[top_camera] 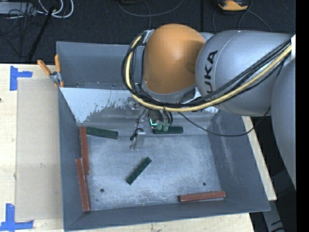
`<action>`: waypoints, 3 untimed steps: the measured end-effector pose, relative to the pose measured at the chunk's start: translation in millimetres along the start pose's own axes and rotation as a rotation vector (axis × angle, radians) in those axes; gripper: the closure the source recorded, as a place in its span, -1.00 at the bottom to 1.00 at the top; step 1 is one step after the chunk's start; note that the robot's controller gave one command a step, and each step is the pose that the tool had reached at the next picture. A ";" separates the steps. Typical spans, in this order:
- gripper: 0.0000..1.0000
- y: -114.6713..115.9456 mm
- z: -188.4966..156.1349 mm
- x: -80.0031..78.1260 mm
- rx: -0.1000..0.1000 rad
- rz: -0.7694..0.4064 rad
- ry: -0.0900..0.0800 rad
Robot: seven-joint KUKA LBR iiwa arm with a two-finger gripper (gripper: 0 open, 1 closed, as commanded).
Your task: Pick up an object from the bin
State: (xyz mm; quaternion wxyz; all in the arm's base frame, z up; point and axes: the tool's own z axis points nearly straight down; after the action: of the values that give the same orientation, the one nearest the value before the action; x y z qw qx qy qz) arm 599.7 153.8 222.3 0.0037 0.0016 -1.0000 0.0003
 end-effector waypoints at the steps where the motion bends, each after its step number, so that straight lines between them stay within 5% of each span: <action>1: -1.00 -46.5 126.9 6.8 0.001 -0.270 0.001; 2: -1.00 -77.5 156.0 77.3 0.001 -0.295 0.004; 3: -1.00 -106.5 152.6 18.9 0.002 -0.584 -0.010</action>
Offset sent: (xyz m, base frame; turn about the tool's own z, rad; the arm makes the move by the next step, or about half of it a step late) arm -0.0058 -0.0456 -0.1227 -0.2711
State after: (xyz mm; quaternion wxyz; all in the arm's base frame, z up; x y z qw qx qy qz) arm 580.0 47.1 69.9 -0.0015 0.2892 -0.9573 0.0001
